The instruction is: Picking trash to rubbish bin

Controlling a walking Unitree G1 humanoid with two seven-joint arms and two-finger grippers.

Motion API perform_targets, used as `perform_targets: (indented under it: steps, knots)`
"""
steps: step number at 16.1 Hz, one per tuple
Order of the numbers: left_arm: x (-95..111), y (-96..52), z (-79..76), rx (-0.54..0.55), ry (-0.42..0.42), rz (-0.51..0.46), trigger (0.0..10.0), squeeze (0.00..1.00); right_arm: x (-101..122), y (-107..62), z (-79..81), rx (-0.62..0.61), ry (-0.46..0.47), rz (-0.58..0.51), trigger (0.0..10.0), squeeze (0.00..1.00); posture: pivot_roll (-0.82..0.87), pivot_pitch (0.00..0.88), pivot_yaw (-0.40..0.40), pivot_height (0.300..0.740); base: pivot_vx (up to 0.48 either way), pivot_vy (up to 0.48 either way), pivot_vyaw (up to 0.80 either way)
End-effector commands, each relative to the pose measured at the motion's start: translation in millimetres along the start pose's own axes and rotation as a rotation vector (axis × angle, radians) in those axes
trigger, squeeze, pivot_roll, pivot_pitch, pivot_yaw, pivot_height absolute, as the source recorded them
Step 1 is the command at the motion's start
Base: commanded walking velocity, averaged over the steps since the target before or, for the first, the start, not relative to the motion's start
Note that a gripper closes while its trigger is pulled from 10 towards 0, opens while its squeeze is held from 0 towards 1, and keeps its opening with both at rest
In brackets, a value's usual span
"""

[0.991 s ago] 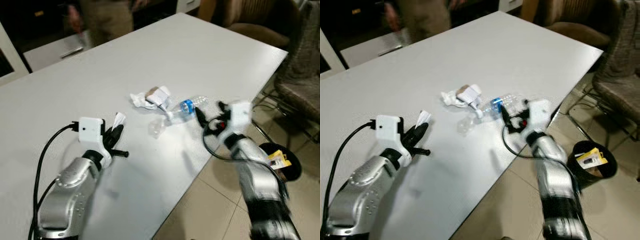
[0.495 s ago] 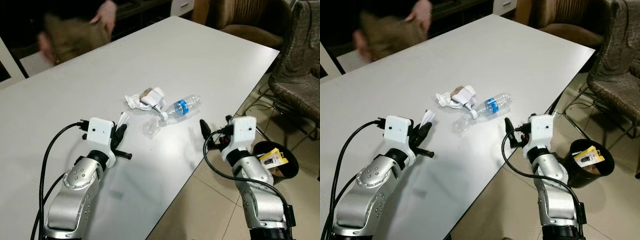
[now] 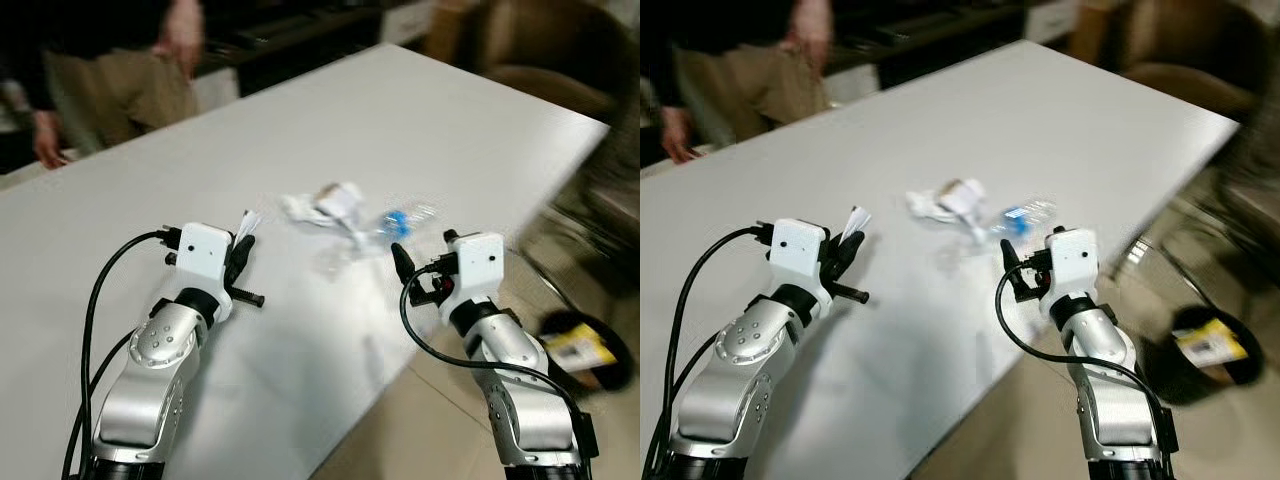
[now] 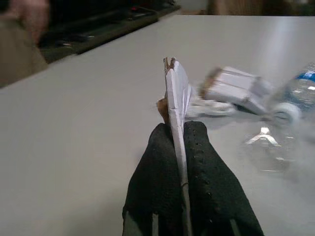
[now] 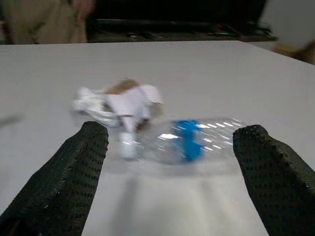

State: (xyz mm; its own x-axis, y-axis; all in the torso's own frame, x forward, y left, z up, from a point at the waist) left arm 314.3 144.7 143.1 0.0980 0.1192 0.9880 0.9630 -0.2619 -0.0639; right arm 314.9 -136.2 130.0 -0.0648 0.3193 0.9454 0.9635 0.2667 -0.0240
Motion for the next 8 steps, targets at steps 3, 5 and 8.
perform_targets:
  steps: [3, 5, 8]
  knots:
    - [2.3, 1.3, 0.6, 0.004, -0.005, -0.015, 10.0, 0.0, 4.4, 0.4, 5.2, 0.045, -0.033, -0.005, 10.0, 0.0, -0.04, 0.024, -0.014, 0.74, 0.284, 0.0, 0.8]
    - [1.8, 0.7, 1.7, 0.015, -0.011, -0.02, 10.0, 0.0, 5.2, 1.5, 6.6, 0.061, -0.04, -0.004, 10.0, 0.0, -0.03, 0.024, -0.028, 0.74, 0.298, 0.0, 0.8]
    - [1.3, -1.9, 1.5, 0.026, -0.02, -0.028, 10.0, 0.0, 3.8, 3.2, 4.4, 0.062, -0.013, 0.01, 10.0, 0.0, -0.03, 0.025, -0.042, 0.74, 0.3, 0.0, 0.0]
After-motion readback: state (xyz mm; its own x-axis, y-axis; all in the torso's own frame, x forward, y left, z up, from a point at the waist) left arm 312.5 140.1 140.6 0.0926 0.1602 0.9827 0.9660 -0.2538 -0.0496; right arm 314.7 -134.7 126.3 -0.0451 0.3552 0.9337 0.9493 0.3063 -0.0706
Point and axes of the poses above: a point about 5 cm out from each wrist's last joint towards the gripper, its own y axis pointing out of the wrist towards the gripper, its own x axis along the axis of the wrist's last joint, z = x × y, the point moved 4 cm from there along y, pointing out of the wrist towards the gripper, and after that the axes turned 15 degrees about -y, right-handed, at the moved point
